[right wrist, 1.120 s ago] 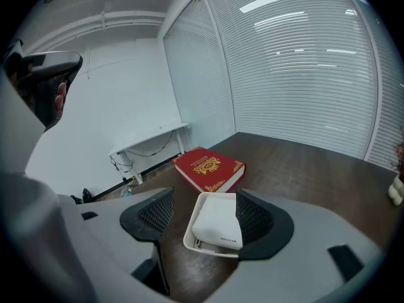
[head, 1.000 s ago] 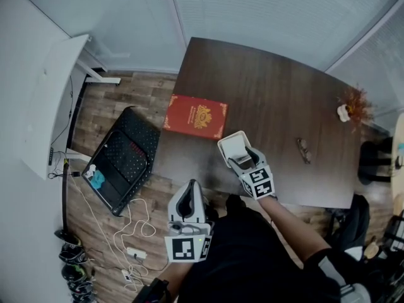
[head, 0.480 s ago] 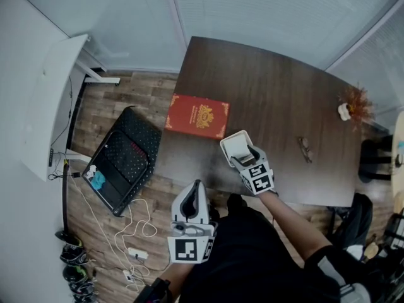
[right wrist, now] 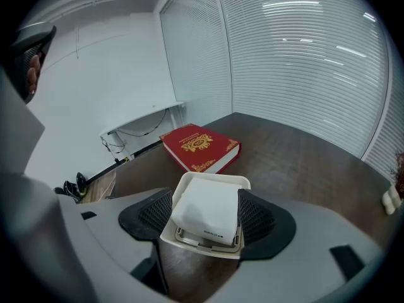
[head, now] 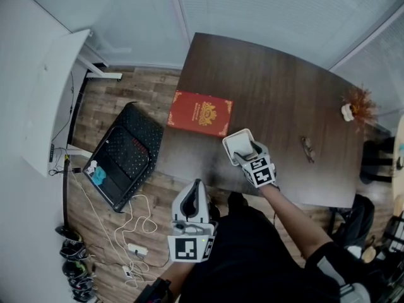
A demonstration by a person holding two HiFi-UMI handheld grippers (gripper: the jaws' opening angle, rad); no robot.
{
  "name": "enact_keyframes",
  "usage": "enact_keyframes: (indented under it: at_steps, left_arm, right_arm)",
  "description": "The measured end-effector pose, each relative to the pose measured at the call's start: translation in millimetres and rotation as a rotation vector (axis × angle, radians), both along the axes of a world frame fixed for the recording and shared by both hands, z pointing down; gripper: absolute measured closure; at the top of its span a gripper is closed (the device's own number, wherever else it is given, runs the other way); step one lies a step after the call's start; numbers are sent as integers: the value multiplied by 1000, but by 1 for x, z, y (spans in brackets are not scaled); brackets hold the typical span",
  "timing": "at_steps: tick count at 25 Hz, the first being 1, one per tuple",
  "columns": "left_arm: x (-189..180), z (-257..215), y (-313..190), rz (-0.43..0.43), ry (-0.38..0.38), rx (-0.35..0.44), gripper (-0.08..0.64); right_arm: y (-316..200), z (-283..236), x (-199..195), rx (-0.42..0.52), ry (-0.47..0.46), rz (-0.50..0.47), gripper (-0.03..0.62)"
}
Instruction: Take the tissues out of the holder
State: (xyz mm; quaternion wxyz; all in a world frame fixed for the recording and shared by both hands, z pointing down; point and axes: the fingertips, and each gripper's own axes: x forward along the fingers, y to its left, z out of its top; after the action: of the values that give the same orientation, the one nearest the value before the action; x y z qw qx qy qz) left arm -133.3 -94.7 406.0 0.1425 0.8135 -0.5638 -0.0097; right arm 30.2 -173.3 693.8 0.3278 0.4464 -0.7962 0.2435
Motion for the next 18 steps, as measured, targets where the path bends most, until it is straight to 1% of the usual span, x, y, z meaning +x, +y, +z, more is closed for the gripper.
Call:
enact_keyframes:
  at_steps: [5,7,10,13,18]
  left_arm:
    - [-2,-4,-2,-15,-16,26,563]
    - [-3,-3,-2,-24,-17,22,563]
    - [-5,2,2,-33,-17,-3,563]
    - [-7,0,0,-48,-16,9,563]
    - [-7,4,4,-49,-24,-9,563]
  right_arm:
    - [3,12,-2,-30,18,-21,284]
    - [3,16,-3,-38,20,-20,282]
    - [1,18,-5,-50,22,-22,270]
    - [-2,23,-5,-60,33,-27,264]
    - [-3,31,-4,-86,37,-34,261]
